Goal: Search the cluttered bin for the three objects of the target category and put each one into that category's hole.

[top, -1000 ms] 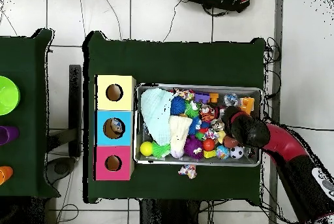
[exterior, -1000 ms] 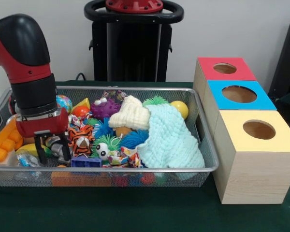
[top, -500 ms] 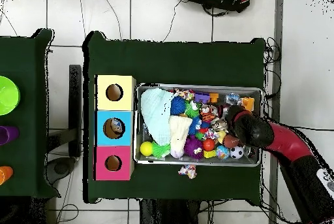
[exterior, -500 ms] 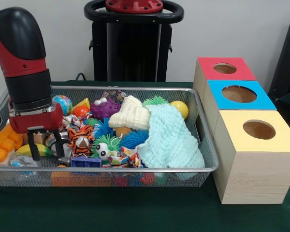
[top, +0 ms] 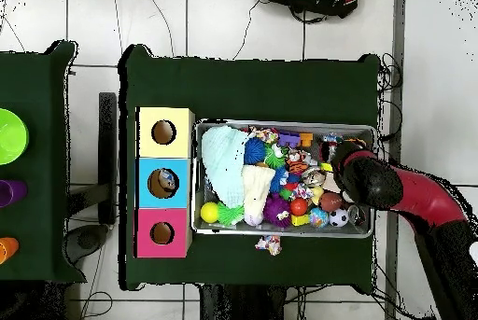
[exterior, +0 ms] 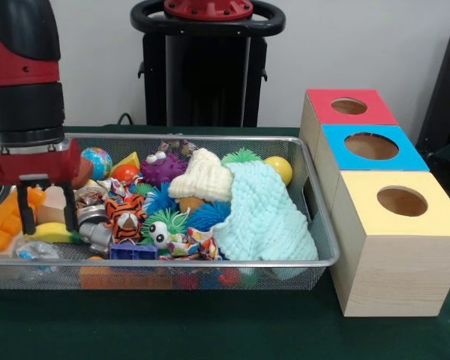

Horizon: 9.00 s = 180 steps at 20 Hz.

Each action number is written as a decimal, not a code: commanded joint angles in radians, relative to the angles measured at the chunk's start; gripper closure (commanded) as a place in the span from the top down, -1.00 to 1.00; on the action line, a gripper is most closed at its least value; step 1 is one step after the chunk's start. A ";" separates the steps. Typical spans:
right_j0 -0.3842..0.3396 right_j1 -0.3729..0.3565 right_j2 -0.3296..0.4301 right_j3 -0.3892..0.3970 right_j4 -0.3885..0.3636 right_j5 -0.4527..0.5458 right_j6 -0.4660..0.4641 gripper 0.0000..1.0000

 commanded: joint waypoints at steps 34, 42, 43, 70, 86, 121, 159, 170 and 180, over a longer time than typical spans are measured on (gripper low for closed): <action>0.011 0.073 0.016 -0.064 -0.175 -0.079 -0.026 1.00; 0.067 0.045 -0.058 -0.079 -0.245 -0.178 0.019 1.00; 0.083 0.044 -0.079 -0.087 -0.256 -0.193 0.031 1.00; 0.444 0.142 -0.551 -0.167 -0.142 -0.382 0.128 1.00; 0.373 0.179 -0.414 -0.251 -0.123 -0.086 -0.022 1.00; 0.298 0.095 -0.286 -0.150 -0.147 -0.042 -0.021 -1.00; 0.243 -0.324 -0.186 0.294 0.231 0.181 0.089 -1.00; 0.378 -0.426 -0.286 0.431 0.322 0.133 0.223 -1.00; 0.486 -0.521 -0.377 0.543 0.392 0.102 0.262 -1.00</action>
